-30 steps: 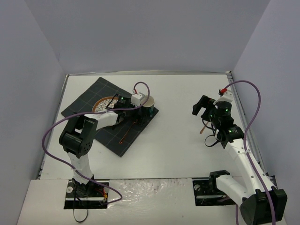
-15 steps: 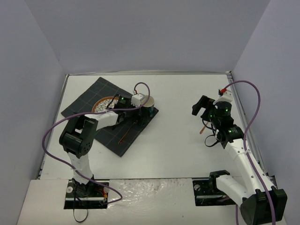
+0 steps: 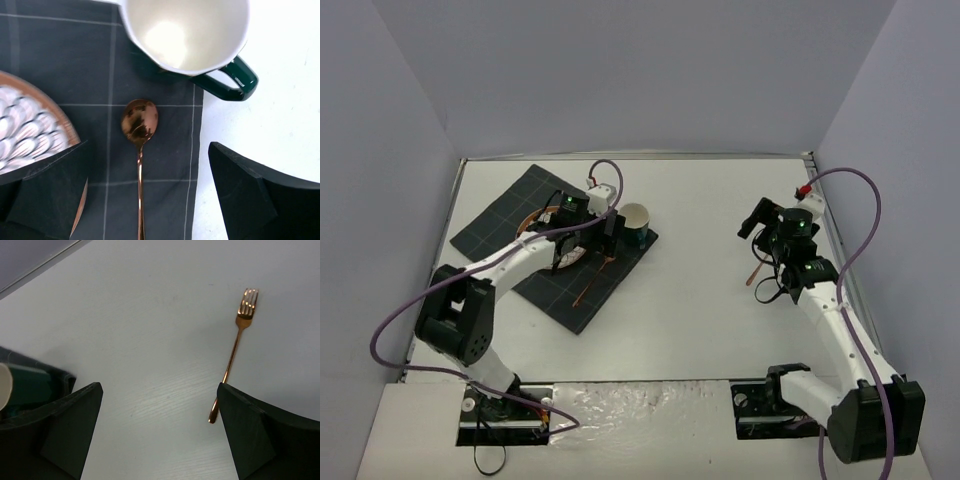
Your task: Set the dinner table for one person
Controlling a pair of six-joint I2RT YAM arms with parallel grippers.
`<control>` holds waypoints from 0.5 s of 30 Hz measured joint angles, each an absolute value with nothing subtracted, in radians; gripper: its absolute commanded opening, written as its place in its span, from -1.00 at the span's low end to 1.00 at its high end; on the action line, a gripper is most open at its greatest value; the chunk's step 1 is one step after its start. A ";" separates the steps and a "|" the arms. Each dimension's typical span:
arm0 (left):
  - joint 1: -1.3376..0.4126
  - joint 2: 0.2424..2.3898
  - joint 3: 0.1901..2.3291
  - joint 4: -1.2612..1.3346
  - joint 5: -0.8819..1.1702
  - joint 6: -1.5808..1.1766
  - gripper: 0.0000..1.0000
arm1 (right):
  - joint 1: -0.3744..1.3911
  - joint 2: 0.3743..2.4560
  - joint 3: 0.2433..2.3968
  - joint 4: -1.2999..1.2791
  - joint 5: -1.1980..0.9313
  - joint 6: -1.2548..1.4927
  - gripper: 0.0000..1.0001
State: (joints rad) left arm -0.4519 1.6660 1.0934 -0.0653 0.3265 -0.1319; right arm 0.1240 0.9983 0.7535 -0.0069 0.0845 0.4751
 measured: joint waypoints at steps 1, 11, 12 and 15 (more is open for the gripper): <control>-0.452 1.635 1.099 -0.092 0.296 -0.144 0.94 | 0.111 1.022 0.762 -0.011 0.094 0.484 0.84; -0.449 1.269 1.170 -0.432 -0.028 -0.219 0.94 | -0.161 1.372 0.851 0.018 0.033 0.542 0.78; -0.447 1.238 1.172 -0.456 -0.044 -0.219 0.94 | -0.184 1.413 0.867 0.027 0.011 0.533 0.77; -0.441 1.157 1.165 -0.516 -0.071 -0.212 0.94 | -0.233 1.522 0.910 0.063 -0.057 0.493 0.68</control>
